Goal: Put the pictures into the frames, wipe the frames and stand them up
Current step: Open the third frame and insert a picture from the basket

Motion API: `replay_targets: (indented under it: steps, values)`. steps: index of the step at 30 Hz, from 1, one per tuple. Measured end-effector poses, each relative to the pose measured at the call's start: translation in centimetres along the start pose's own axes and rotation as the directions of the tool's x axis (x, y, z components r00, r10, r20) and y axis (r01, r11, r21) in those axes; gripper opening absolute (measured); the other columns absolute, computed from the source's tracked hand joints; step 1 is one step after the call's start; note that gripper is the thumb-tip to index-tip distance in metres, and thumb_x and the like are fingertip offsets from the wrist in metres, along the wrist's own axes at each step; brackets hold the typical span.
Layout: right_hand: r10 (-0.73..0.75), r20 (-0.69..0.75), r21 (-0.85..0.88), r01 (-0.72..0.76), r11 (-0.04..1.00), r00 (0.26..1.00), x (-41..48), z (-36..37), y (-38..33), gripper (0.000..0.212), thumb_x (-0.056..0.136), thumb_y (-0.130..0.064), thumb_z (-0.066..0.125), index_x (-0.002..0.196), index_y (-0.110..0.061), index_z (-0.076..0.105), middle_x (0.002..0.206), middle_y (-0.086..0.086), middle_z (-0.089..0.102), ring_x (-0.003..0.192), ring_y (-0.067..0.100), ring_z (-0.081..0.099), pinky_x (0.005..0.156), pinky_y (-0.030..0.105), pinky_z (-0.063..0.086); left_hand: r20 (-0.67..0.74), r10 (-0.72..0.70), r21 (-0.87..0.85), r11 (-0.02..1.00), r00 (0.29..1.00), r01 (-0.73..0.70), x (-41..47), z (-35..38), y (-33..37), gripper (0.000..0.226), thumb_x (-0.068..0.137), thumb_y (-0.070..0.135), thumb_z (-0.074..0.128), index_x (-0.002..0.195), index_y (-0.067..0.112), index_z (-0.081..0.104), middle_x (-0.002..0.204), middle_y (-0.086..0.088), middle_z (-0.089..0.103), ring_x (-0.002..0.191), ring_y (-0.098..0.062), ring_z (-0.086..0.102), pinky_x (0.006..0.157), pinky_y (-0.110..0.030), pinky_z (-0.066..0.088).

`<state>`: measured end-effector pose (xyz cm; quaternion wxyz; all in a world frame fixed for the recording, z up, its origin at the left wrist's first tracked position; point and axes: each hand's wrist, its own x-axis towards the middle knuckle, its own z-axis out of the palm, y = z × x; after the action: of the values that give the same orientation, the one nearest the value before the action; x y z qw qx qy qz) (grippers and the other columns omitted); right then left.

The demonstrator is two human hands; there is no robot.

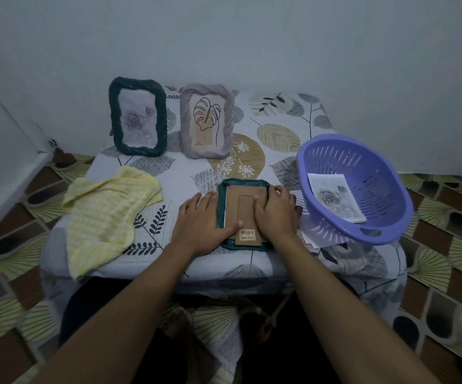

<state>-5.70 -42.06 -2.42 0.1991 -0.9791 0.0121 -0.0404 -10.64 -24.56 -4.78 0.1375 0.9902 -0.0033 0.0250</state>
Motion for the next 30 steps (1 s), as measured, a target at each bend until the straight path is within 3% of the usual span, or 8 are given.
replay_targets:
  steps: [17, 30]
  values:
    - [0.156, 0.097, 0.254, -0.177, 0.951, 0.983, 1.3, -0.9, -0.2, 0.045, 0.096, -0.037, 0.059, 0.134, -0.017, 0.049, 0.144, 0.005, 0.042, 0.134, 0.028, 0.038, 0.111, 0.047, 0.026, -0.005, 0.0, -0.003, 1.0, 1.0, 0.0, 0.1, 0.1, 0.0, 0.101, 0.084, 0.085, 0.029, 0.158, 0.017, 0.017, 0.163, -0.001, 0.022, 0.15, -0.025, 0.016, 0.118, -0.045, 0.012]
    - [0.161, 0.082, 0.278, -0.177, 0.944, 0.984, 1.2, -0.7, -0.3, 0.037, 0.096, -0.037, 0.061, 0.13, -0.024, 0.055, 0.144, 0.001, 0.043, 0.132, 0.027, 0.037, 0.109, 0.047, 0.027, 0.0, -0.007, -0.005, 1.0, 1.0, 0.007, 0.2, 0.1, -0.1, 0.101, 0.083, 0.085, 0.029, 0.158, 0.017, 0.017, 0.164, -0.002, 0.021, 0.15, -0.025, 0.015, 0.118, -0.044, 0.012]
